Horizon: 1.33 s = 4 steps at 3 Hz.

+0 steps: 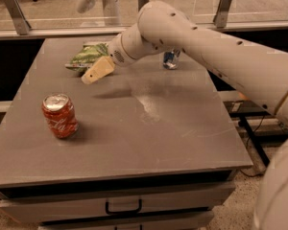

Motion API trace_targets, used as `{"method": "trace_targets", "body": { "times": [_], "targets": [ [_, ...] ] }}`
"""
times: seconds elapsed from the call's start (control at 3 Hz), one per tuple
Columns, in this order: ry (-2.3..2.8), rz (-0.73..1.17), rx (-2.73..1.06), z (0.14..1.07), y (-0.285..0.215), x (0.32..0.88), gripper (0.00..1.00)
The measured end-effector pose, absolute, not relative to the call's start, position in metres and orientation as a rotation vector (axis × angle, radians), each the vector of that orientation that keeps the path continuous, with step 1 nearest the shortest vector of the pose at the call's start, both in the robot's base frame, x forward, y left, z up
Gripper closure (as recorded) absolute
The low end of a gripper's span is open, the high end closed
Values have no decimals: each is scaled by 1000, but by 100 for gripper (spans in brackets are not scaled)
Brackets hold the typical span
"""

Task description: Pick green jalapeno chip bag

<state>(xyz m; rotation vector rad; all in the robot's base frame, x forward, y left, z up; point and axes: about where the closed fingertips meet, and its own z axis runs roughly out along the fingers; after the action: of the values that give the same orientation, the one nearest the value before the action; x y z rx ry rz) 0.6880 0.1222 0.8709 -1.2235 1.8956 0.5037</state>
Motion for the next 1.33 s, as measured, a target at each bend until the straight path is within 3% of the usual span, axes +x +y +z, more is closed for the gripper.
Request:
{"method": "trace_targets", "body": {
  "times": [0.67,1.33],
  "targets": [
    [1923,545,-1163,853,141,727,49],
    [1786,573,-1243,894,151,707,95]
  ]
}}
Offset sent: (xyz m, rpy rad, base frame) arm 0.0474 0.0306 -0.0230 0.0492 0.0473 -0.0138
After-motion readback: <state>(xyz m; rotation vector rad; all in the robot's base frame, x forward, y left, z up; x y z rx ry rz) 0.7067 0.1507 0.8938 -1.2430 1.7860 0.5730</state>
